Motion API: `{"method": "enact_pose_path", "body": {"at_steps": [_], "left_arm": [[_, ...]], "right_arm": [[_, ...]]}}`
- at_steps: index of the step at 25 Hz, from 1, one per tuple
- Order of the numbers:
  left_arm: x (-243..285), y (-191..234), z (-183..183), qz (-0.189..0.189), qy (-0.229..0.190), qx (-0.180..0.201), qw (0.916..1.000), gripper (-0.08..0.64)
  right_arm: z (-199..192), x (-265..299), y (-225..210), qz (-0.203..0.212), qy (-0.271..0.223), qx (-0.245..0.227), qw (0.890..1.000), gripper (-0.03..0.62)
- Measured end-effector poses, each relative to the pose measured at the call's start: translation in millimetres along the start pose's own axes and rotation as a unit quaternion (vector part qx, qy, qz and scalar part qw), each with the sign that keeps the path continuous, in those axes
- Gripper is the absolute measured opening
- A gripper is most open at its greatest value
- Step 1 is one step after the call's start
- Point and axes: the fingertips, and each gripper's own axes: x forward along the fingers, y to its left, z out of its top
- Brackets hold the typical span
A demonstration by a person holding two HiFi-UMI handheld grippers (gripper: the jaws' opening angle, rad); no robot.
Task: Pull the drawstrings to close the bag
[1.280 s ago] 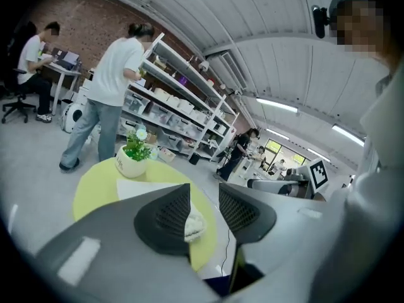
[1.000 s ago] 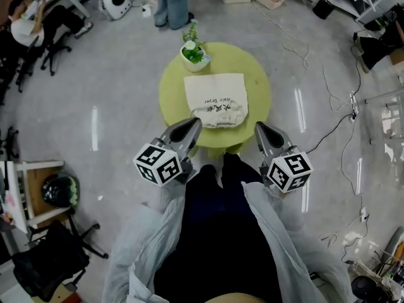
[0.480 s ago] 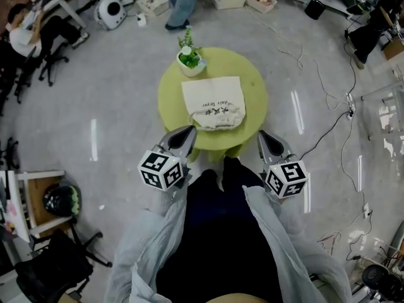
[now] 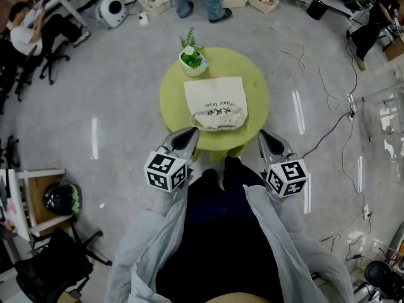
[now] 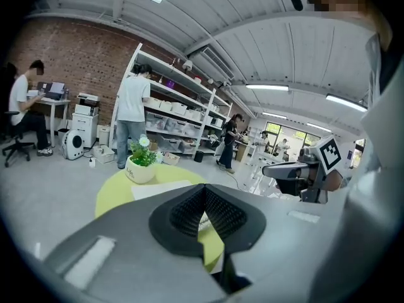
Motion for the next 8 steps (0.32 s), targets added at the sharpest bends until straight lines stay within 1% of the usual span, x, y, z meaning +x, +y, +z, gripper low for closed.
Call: {"method": "enact_pose_path", "body": {"at_steps": [8], "left_arm": [[1.1,5.5,-3.5,0.007,0.010,0.005,0.9999,0.015]], "right_arm": [[-1.5,5.2,0.1,0.007,0.007,-0.008,1.000,0.002]]}}
